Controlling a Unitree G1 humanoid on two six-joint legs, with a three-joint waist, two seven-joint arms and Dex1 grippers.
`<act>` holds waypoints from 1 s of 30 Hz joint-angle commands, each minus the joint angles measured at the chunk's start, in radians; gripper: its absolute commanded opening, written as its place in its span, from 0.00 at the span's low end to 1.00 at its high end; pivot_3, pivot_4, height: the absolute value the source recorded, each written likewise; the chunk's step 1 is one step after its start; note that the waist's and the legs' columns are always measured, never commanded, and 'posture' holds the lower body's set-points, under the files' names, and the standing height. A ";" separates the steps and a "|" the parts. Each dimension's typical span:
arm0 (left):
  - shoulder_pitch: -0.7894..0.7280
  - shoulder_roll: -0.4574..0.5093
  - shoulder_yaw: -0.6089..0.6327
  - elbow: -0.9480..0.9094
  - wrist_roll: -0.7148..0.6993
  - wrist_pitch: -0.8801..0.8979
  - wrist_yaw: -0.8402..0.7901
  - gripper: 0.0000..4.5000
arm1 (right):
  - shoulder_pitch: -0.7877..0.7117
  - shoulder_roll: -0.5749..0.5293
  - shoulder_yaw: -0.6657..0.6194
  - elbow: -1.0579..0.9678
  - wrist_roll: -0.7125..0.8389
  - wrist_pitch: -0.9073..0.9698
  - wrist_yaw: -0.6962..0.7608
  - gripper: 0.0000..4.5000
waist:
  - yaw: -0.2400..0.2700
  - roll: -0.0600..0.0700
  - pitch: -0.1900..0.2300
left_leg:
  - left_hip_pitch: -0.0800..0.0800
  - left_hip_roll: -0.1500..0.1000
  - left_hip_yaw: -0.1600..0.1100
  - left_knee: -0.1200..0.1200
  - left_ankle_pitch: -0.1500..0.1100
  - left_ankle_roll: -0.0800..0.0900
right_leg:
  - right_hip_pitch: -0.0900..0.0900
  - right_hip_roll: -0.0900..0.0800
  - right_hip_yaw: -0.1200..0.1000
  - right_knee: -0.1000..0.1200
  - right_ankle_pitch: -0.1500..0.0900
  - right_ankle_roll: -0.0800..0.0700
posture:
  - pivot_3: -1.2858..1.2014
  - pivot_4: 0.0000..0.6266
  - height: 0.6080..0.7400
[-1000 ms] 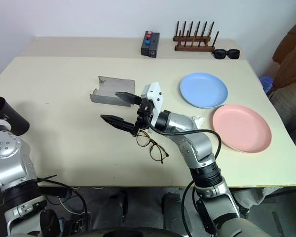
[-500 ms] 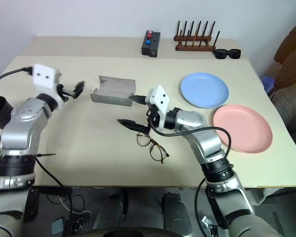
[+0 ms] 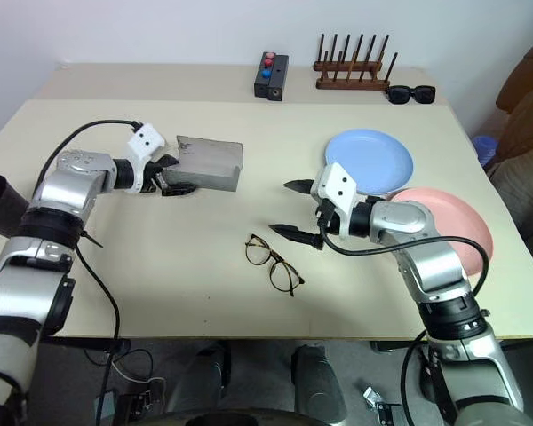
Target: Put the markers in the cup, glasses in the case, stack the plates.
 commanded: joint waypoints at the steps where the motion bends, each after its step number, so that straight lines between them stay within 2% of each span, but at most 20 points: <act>1: -0.061 -0.025 0.000 0.110 0.029 -0.086 -0.068 0.94 | 0.025 -0.011 -0.036 -0.096 0.028 0.022 -0.022 1.00 | 0.001 0.000 0.000 | 0.000 0.000 0.000 0.000 0.000 0.000 | 0.000 0.000 0.000 0.000 0.000 0.000 | 0.52 0.24 1.00; 4: -0.073 -0.045 -0.007 0.168 0.056 -0.122 -0.099 0.70 | 0.039 -0.011 -0.047 -0.119 0.027 0.035 -0.041 1.00 | 0.001 0.000 0.000 | -0.001 0.000 0.000 0.001 0.000 0.000 | 0.000 0.000 0.000 0.000 0.000 0.000 | 0.52 0.24 1.00; 8: -0.072 -0.069 0.018 0.191 0.058 -0.159 -0.114 0.22 | 0.046 -0.019 -0.061 -0.140 0.037 0.053 -0.050 1.00 | 0.001 0.000 0.000 | -0.001 0.000 0.000 0.001 0.000 0.000 | 0.000 0.000 0.000 0.001 0.000 0.001 | 0.52 0.24 1.00; 10: -0.058 -0.071 0.022 0.175 0.055 -0.201 -0.132 0.01 | 0.046 -0.023 -0.063 -0.147 0.039 0.061 -0.050 1.00 | 0.002 0.000 0.000 | -0.001 0.000 0.000 0.002 0.000 0.000 | 0.000 0.000 0.000 0.001 0.000 0.001 | 0.52 0.24 1.00; 15: -0.001 -0.062 0.051 0.064 0.006 -0.244 -0.205 0.01 | 0.036 -0.027 -0.062 -0.157 0.044 0.081 -0.054 1.00 | 0.001 0.000 0.000 | -0.001 0.000 0.000 0.001 0.000 0.000 | 0.000 0.000 0.000 0.001 0.001 0.001 | 0.52 0.24 1.00; 17: 0.080 -0.015 0.034 -0.109 -0.037 -0.170 -0.346 0.01 | 0.036 -0.023 -0.044 -0.168 0.047 0.093 -0.050 1.00 | -0.002 0.000 0.001 | -0.001 0.000 0.000 0.001 0.000 0.000 | 0.000 0.000 0.000 0.001 0.001 0.001 | 0.52 0.24 1.00; 20: 0.190 0.062 0.010 -0.330 -0.061 -0.086 -0.455 0.01 | 0.036 -0.013 -0.019 -0.181 0.052 0.116 -0.048 1.00 | -0.011 0.001 0.001 | 0.000 0.000 0.000 0.001 0.000 0.000 | 0.000 0.000 0.000 0.002 0.001 0.001 | 0.52 0.24 1.00; 24: 0.280 0.136 0.009 -0.513 -0.073 -0.029 -0.501 0.01 | 0.027 -0.002 -0.003 -0.187 0.083 0.183 -0.054 1.00 | -0.015 0.001 0.001 | 0.001 0.001 0.000 0.002 0.000 0.000 | 0.000 0.000 0.000 0.004 -0.001 -0.002 | 0.52 0.24 1.00; 30: 0.359 0.202 0.003 -0.640 -0.063 -0.008 -0.507 0.01 | 0.021 -0.026 0.061 -0.205 0.098 0.361 -0.077 1.00 | -0.018 0.002 0.002 | 0.000 0.001 0.000 0.010 0.000 0.001 | 0.003 0.000 0.000 0.004 -0.001 -0.005 | 0.52 0.24 1.00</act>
